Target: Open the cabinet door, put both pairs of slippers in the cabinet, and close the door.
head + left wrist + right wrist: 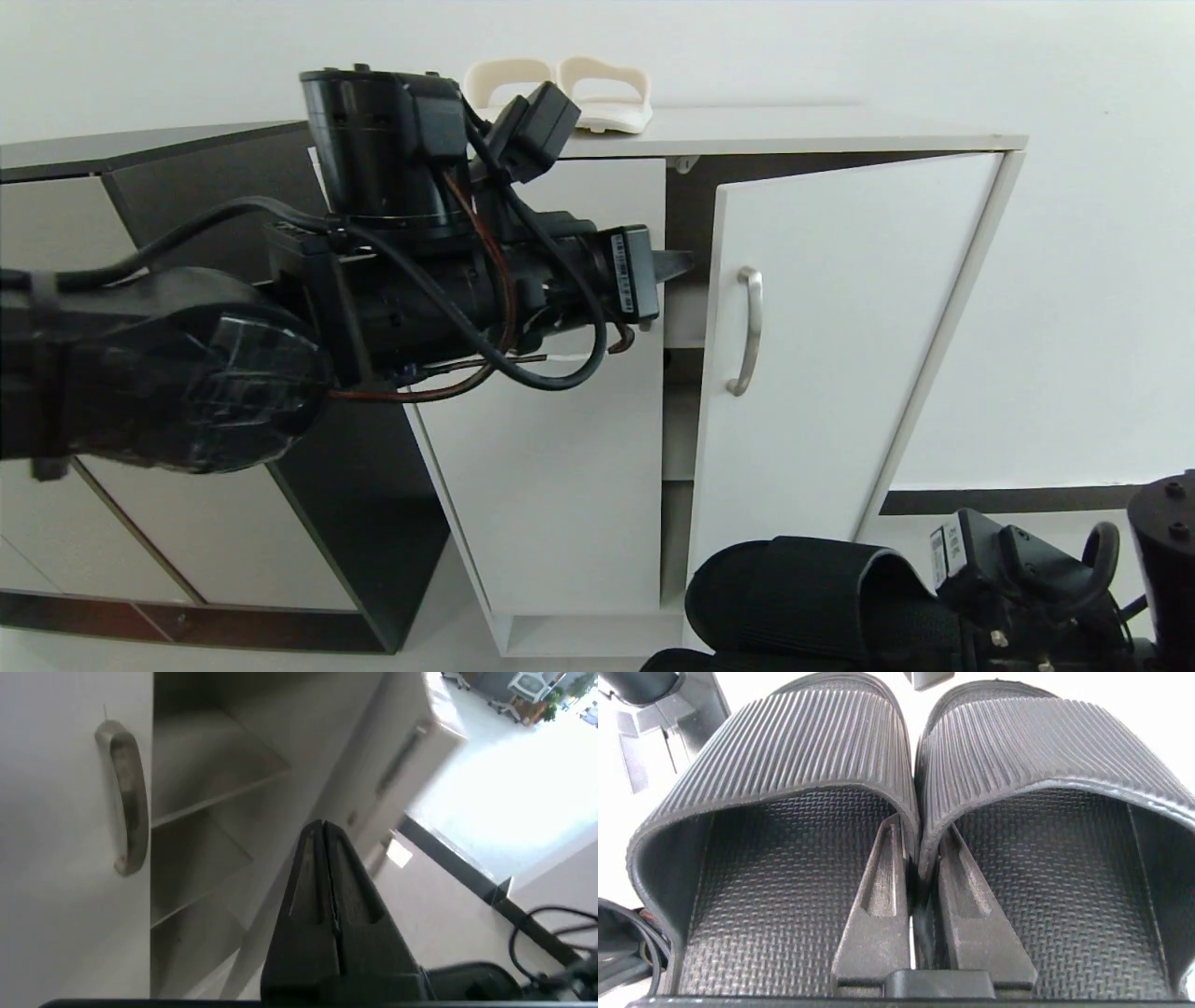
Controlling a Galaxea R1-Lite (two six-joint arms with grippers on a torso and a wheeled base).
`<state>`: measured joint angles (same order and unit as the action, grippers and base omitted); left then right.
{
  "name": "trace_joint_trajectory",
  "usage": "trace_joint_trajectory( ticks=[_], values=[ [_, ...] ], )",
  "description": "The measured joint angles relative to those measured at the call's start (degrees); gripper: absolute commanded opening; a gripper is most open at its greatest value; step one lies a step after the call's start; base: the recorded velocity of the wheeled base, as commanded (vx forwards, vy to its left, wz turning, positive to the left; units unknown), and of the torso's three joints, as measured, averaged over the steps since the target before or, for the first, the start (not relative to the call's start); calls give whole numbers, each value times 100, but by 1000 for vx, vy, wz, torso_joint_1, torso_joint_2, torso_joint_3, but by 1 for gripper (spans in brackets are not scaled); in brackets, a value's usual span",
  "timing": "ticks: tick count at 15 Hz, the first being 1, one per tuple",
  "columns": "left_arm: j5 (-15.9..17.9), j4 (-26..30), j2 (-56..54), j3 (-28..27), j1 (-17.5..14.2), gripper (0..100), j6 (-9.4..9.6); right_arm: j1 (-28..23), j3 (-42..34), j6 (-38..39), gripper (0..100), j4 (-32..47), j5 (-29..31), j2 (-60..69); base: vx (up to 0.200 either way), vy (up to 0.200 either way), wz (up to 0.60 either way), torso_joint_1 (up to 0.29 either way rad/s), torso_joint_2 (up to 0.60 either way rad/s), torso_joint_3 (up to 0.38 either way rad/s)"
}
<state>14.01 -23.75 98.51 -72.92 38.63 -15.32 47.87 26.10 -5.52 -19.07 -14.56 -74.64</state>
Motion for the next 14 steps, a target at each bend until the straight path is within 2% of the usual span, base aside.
trace_joint_trajectory(
  ticks=[3, 7, 11, 14],
  values=[
    [93, -113, 388, -301, -22, 0, -16, 179, -96, -22, 0, 10, 0, 12, 0, 0, 0, 0, 0, 0],
    [72, -132, 540, -362, -13, 0, -132, 257, -127, -24, 0, 10, 0, 23, 0, 0, 0, 0, 0, 0],
    [74, -213, 560, -371, 37, 0, -145, 271, -151, -27, 0, 10, -2, -11, 0, 0, 0, 0, 0, 0],
    [-24, -228, 556, -207, 360, 0, -123, 468, -389, -241, 0, -6, 0, 22, -200, 0, 0, 5, -1, -1]
  ],
)
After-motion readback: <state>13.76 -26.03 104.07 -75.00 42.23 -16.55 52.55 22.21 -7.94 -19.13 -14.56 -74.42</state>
